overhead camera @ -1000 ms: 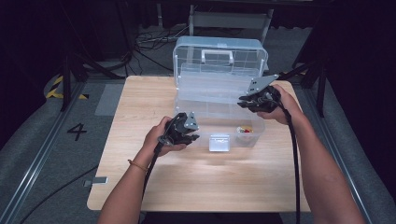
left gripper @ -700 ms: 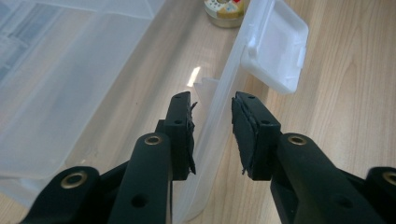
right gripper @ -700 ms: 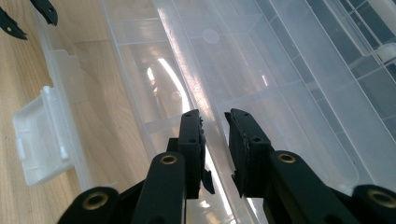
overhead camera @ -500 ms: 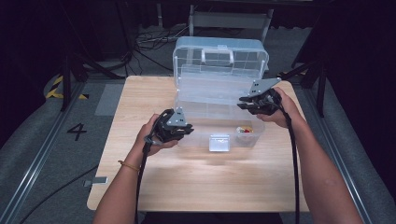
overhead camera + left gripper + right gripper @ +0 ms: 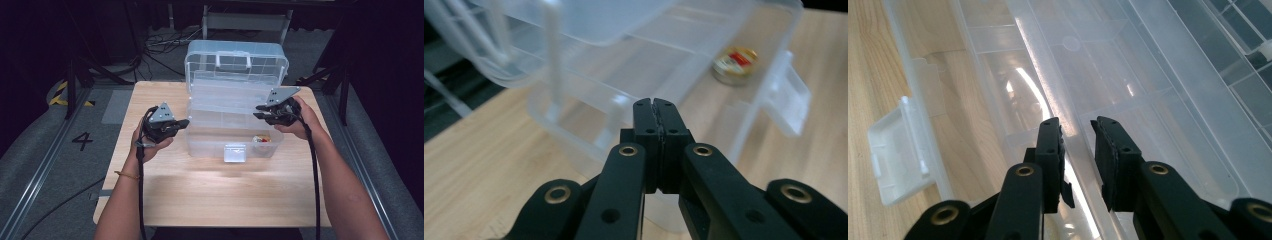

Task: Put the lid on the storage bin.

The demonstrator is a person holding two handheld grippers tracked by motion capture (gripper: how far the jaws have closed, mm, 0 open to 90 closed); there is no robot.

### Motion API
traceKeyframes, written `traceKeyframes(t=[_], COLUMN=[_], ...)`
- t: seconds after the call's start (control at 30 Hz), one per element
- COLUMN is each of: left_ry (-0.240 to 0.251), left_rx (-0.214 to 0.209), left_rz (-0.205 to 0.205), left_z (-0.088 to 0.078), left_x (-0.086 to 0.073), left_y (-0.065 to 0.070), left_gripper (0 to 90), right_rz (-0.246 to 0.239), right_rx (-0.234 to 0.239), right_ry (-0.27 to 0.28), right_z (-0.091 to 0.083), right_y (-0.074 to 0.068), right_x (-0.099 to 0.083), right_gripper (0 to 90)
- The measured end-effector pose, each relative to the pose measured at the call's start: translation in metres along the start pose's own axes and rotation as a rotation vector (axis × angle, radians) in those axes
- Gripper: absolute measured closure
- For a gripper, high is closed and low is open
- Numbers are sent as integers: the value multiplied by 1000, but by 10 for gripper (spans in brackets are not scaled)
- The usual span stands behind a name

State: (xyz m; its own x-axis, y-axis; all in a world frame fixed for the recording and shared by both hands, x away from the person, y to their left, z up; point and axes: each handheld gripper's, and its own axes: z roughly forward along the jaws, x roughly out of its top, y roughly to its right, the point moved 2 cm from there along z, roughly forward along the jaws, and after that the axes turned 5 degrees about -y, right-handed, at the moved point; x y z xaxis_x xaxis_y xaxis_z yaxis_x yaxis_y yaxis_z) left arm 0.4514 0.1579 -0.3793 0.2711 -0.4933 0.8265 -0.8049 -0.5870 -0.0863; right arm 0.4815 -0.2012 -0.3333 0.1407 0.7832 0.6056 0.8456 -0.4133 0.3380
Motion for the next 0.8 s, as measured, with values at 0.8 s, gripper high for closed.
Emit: traceKeyframes(t=[0.8], left_ry=[65], left_rx=[-25], left_rz=[-83], left_z=[21], left_x=[26], left_y=[-42], left_gripper=[900], right_rz=[8], right_rx=[-33], right_ry=[1], right_z=[2], right_y=[-4], right_x=[1], right_gripper=[723])
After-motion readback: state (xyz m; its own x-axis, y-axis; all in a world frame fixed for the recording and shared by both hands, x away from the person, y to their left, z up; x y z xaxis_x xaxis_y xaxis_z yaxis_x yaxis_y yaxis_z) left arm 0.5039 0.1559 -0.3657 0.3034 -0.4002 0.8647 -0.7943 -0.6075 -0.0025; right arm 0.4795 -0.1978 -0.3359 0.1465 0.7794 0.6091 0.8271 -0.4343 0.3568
